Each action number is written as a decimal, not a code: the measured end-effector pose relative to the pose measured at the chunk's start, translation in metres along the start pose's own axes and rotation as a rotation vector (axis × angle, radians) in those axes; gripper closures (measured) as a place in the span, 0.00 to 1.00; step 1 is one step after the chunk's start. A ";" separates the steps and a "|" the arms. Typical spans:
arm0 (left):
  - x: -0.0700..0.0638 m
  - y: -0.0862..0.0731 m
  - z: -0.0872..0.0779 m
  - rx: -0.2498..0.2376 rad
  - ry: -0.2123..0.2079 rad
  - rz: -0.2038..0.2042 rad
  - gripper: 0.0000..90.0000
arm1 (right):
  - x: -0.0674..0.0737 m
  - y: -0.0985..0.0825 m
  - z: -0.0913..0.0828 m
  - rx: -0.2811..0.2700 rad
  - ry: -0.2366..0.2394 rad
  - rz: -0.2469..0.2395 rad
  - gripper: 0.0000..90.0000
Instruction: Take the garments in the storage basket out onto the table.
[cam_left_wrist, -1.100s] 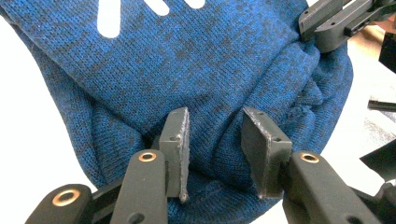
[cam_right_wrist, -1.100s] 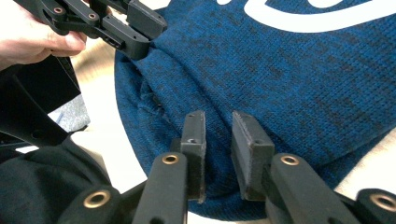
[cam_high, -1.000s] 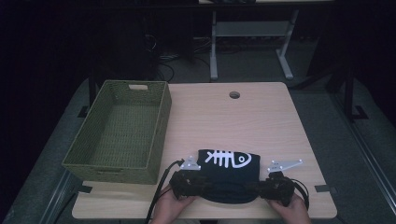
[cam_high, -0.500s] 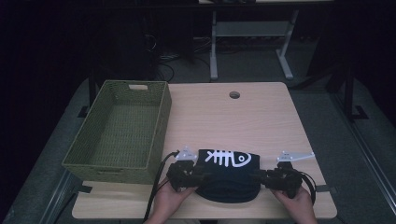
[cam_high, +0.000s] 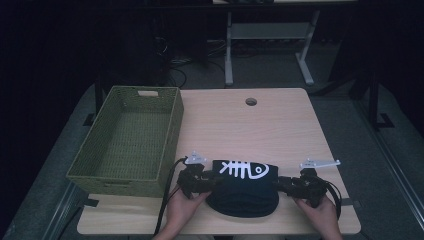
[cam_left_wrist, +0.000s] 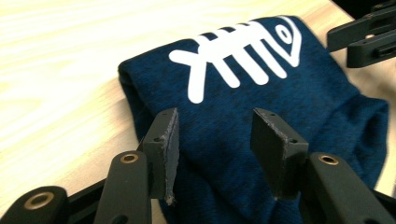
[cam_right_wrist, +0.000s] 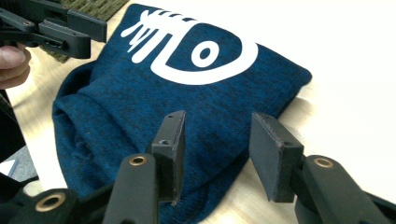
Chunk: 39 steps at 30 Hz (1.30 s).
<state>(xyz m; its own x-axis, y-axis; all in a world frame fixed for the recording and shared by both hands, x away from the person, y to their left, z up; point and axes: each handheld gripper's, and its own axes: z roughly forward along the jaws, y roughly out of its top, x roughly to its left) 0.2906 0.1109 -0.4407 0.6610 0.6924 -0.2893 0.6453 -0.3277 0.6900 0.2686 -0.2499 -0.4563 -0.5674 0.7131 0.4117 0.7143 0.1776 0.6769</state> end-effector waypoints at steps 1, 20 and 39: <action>0.001 0.000 0.001 -0.003 0.001 -0.014 0.56 | -0.001 0.000 0.000 -0.001 -0.001 0.003 0.60; 0.012 -0.001 0.013 0.020 0.000 -0.067 0.48 | -0.013 -0.003 0.009 0.013 -0.020 0.066 0.54; 0.021 -0.004 0.022 0.047 -0.040 -0.143 0.45 | -0.014 -0.002 0.021 0.031 -0.002 0.107 0.61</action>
<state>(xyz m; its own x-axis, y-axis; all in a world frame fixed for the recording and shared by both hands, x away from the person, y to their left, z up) 0.3105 0.1131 -0.4638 0.5749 0.7085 -0.4093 0.7507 -0.2578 0.6082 0.2842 -0.2457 -0.4762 -0.4864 0.7307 0.4791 0.7830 0.1211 0.6101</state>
